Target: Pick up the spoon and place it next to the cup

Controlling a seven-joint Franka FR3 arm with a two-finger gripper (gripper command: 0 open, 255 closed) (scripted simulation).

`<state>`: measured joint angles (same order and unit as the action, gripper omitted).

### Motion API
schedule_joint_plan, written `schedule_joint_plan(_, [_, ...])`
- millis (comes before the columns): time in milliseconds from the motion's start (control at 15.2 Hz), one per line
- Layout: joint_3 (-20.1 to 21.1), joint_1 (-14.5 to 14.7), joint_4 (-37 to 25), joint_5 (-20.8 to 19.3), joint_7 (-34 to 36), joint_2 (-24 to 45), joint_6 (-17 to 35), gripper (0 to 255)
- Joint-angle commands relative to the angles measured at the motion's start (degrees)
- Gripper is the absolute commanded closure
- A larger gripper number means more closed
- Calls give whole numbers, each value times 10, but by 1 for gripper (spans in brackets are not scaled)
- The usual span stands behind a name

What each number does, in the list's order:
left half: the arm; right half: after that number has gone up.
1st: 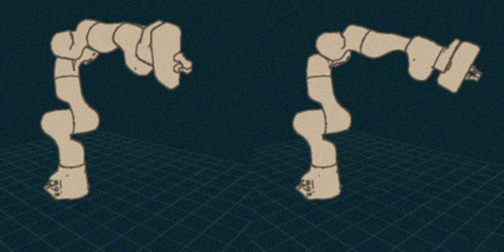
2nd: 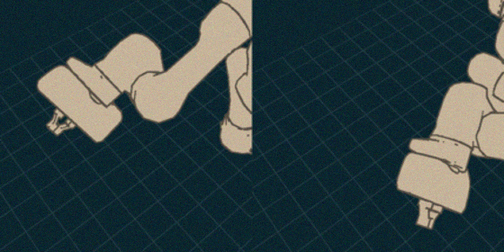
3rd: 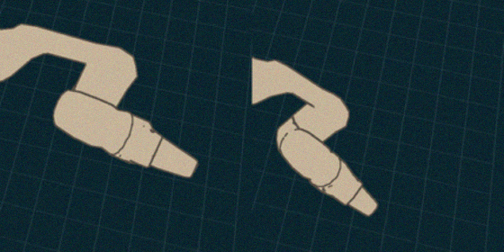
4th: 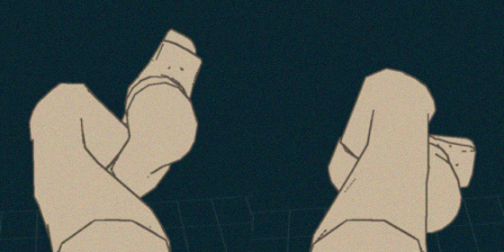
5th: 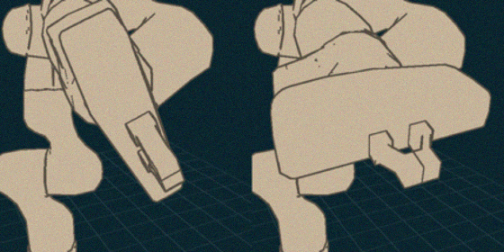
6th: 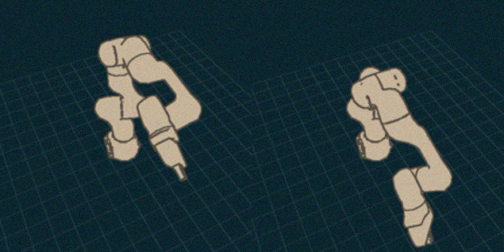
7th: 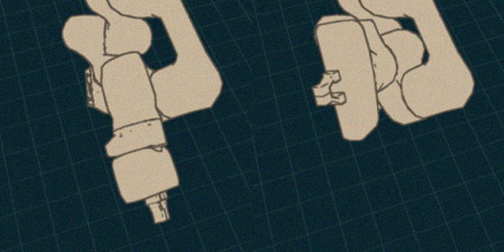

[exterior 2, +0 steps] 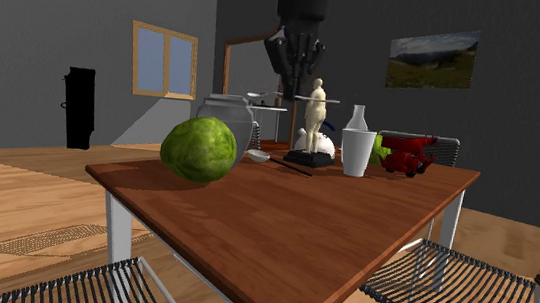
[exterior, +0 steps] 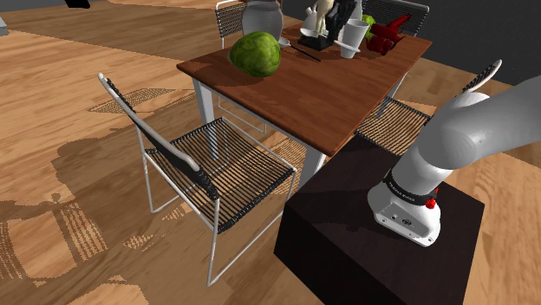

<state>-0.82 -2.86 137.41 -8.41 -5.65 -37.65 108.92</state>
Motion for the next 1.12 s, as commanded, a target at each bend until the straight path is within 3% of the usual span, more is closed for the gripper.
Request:
schedule_joint_plan(0, [-12,-5,-8,-5,-15,2,-4,255])
schedule_joint_plan(594, [-122,-44,-51,-41,-140,54,25,255])
schedule_joint_plan(1056, [-208,-59,-119,-42,-241,128,46,255])
